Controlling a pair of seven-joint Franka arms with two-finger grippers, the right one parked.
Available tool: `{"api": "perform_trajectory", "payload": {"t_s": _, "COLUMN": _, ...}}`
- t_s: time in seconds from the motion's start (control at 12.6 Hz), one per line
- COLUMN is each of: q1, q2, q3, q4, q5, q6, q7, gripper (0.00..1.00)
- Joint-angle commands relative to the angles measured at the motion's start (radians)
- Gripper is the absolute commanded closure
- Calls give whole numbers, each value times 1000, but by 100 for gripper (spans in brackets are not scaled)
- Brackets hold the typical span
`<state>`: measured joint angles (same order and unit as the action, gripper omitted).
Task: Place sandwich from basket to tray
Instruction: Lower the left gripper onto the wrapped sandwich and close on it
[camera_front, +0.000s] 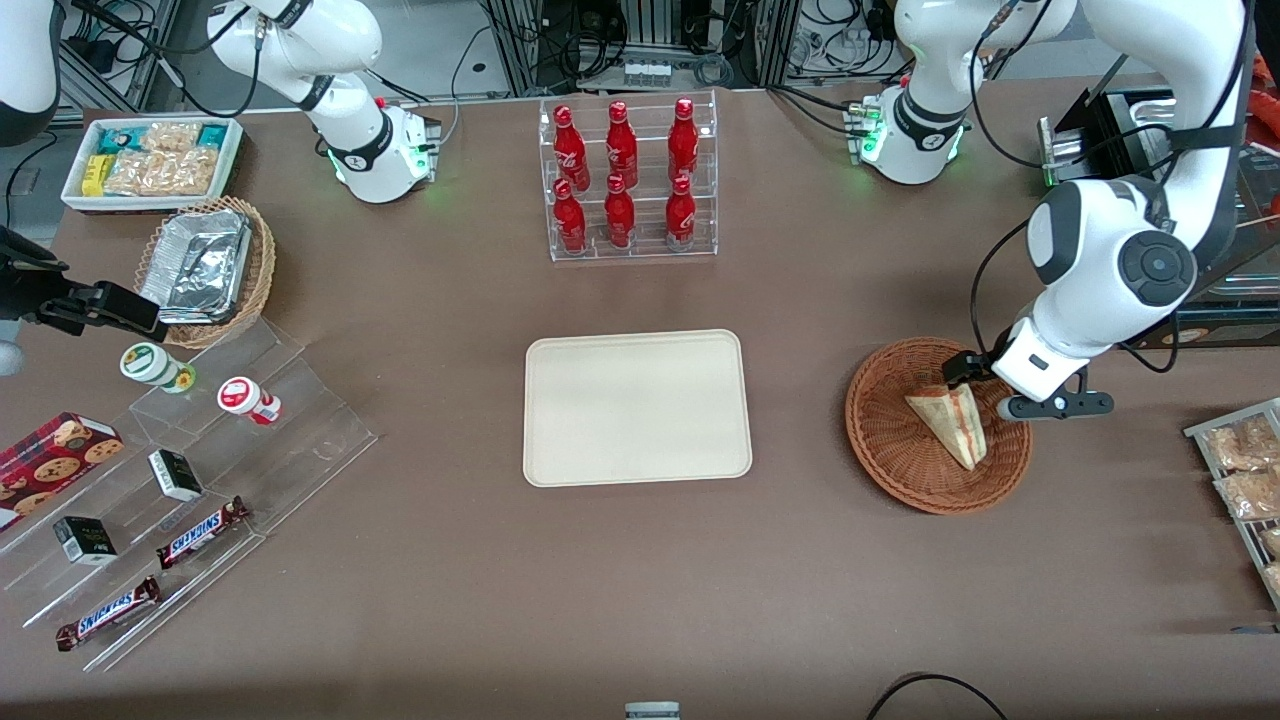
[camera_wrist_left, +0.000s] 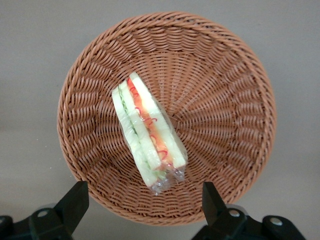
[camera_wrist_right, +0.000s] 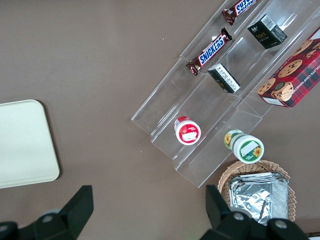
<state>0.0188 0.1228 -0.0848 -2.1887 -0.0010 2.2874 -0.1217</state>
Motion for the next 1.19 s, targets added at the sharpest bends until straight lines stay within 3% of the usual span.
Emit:
{"api": "perform_trajectory", "payload": {"t_s": 0.0, "q1": 13, "q2": 5, "q3": 0, "q4": -19, "q5": -13, "q6": 30, "q7": -103, "gripper": 0}}
{"api": "perform_trajectory", "payload": {"t_s": 0.48, "q1": -2, "q2": 40, "q3": -9, "q4": -11, "q5": -13, "q6": 67, "q7": -468, "gripper": 0}}
{"api": "perform_trajectory", "payload": {"t_s": 1.11, "q1": -22, "q2": 95, "q3": -10, "q4": 13, "q5": -62, "q6": 104, "q7": -559, "gripper": 0}}
